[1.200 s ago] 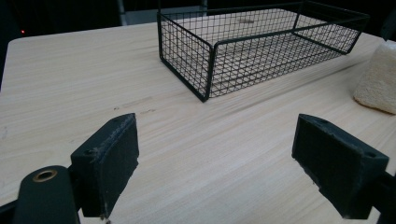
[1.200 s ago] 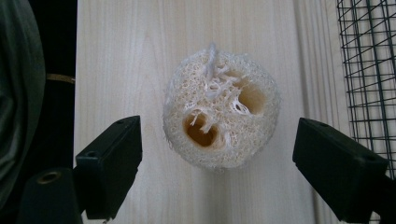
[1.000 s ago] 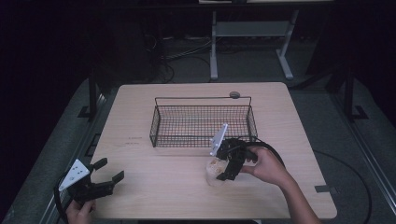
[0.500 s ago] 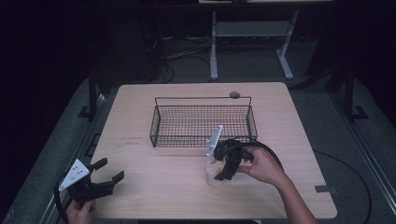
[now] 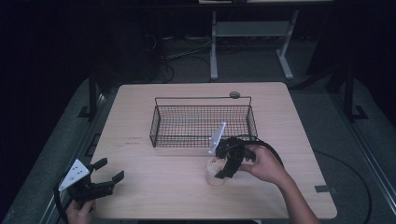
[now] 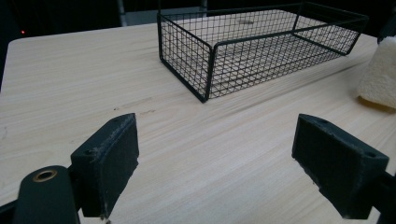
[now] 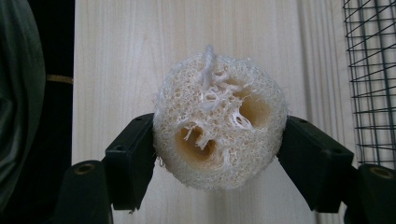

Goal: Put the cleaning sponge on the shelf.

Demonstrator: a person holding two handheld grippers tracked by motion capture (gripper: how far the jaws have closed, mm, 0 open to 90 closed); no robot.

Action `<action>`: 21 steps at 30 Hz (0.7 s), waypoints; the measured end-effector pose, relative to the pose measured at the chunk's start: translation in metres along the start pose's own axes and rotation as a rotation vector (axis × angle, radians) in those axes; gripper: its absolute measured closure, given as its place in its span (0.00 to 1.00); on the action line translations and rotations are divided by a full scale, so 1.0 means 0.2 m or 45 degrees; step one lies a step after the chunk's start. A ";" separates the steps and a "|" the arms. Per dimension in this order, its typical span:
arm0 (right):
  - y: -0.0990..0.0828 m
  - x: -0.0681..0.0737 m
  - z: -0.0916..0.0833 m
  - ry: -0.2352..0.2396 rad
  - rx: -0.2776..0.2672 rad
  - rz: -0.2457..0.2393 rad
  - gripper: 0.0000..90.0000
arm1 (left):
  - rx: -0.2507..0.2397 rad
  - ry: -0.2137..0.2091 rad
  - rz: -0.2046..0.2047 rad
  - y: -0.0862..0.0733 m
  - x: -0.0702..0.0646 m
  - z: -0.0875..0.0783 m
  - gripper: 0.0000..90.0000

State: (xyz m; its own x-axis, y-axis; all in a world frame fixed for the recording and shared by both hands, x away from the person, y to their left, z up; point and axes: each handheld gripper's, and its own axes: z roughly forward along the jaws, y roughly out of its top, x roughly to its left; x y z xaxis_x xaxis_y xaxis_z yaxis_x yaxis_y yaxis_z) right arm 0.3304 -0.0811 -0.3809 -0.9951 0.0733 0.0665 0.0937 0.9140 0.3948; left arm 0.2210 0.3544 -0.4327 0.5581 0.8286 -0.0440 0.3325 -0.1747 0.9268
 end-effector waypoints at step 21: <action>0.06 -0.04 -0.18 -0.029 -0.031 -0.019 0.32 | -0.001 0.001 0.000 0.00 0.00 0.00 0.15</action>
State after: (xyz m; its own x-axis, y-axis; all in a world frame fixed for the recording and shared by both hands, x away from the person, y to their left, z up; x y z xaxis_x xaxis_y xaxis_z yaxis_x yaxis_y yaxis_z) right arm 0.3405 -0.0861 -0.3437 -0.9969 0.0688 0.0392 0.0789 0.9051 0.4179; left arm 0.2206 0.3544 -0.4322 0.5574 0.8291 -0.0439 0.3319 -0.1740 0.9271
